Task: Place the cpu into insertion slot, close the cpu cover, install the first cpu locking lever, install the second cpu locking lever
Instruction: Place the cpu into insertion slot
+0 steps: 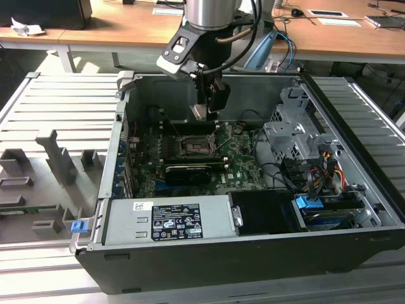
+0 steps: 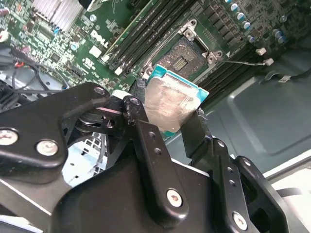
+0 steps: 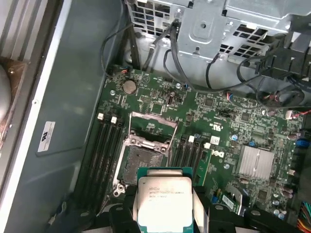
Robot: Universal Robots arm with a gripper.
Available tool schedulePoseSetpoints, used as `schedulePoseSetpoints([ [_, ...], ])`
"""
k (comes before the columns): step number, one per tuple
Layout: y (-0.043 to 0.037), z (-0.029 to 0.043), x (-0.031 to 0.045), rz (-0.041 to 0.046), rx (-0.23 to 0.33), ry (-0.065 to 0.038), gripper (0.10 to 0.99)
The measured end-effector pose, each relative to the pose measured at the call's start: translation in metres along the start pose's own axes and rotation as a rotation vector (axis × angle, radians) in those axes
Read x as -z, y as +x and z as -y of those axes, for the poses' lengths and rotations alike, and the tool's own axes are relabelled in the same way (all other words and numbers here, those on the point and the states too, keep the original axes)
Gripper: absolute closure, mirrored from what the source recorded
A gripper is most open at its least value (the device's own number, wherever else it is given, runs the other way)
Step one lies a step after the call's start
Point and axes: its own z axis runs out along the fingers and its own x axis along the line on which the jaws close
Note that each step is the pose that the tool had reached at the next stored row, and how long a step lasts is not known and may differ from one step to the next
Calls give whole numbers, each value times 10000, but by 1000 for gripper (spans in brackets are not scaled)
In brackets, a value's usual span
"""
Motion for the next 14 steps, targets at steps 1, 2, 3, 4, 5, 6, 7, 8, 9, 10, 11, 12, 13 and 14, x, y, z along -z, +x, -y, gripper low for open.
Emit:
schedulePoseSetpoints([
  [1,0,0,-5,8,-116,-1,549],
  [2,0,1,-9,16,-223,-3,549],
  [3,0,1,-14,22,-336,-3,549],
  [4,-1,2,-20,26,-409,-4,549],
  [5,-1,2,-28,32,-497,-5,549],
  [6,-1,3,-36,35,-544,-5,549],
  [7,-1,3,-46,38,-577,-6,549],
  [8,-2,4,-57,38,-581,-6,549],
  [9,-2,6,-77,37,-584,0,549],
  [10,-3,8,-95,36,-584,4,549],
  [11,-3,8,-106,35,-584,6,549],
  [12,-3,9,-113,36,-584,6,549],
  [13,-4,9,-123,36,-583,7,549],
  [14,-4,10,-131,36,-583,7,549],
])
